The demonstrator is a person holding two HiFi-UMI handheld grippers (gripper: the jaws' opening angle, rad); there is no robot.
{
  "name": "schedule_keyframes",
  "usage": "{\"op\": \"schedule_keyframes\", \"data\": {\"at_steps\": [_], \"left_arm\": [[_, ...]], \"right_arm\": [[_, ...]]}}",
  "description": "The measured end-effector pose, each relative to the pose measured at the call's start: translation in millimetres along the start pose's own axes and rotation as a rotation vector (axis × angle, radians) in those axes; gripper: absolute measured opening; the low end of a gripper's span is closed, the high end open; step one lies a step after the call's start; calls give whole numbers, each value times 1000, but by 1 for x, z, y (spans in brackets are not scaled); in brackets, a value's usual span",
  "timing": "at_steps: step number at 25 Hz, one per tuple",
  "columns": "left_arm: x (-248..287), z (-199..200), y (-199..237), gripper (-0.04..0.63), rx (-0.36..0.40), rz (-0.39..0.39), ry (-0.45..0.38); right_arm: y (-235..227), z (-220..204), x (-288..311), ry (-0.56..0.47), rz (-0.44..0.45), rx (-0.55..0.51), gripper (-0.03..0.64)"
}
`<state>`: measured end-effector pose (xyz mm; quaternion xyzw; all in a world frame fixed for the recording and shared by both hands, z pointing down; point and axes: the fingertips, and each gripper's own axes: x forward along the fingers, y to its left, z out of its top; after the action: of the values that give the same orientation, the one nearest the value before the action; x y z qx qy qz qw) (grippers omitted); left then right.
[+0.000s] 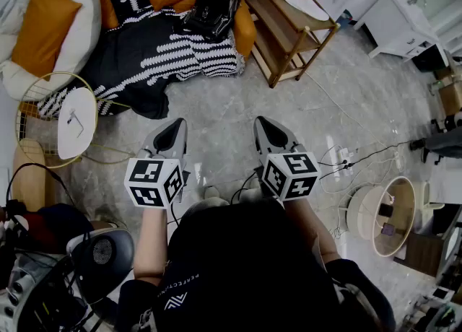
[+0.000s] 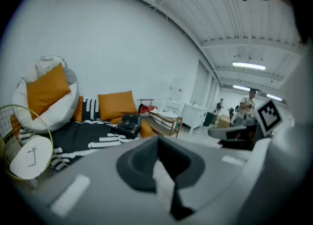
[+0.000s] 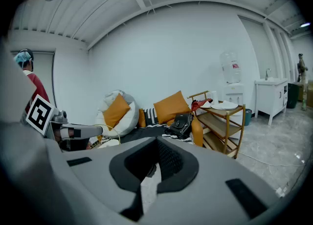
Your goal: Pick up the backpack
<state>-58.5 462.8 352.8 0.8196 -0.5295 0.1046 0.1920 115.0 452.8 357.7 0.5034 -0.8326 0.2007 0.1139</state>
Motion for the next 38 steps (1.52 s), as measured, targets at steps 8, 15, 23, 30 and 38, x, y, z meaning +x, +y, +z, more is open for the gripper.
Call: {"op": "schedule_keyframes", "data": {"at_steps": [8, 15, 23, 30, 38], "left_arm": [[-19, -16, 26, 8, -21, -18, 15], [-7, -25, 38, 8, -23, -9, 49], [41, -7, 71, 8, -28, 53, 51], [118, 23, 85, 8, -38, 71, 67], [196, 54, 93, 8, -46, 66, 67]], "right_arm": [[16, -12, 10, 12, -13, 26, -5], [11, -15, 27, 29, -10, 42, -5], [-21, 0, 93, 54, 14, 50, -5], [-56, 35, 164, 88, 83, 15, -3], [-103, 67, 222, 108, 100, -4, -3]]}}
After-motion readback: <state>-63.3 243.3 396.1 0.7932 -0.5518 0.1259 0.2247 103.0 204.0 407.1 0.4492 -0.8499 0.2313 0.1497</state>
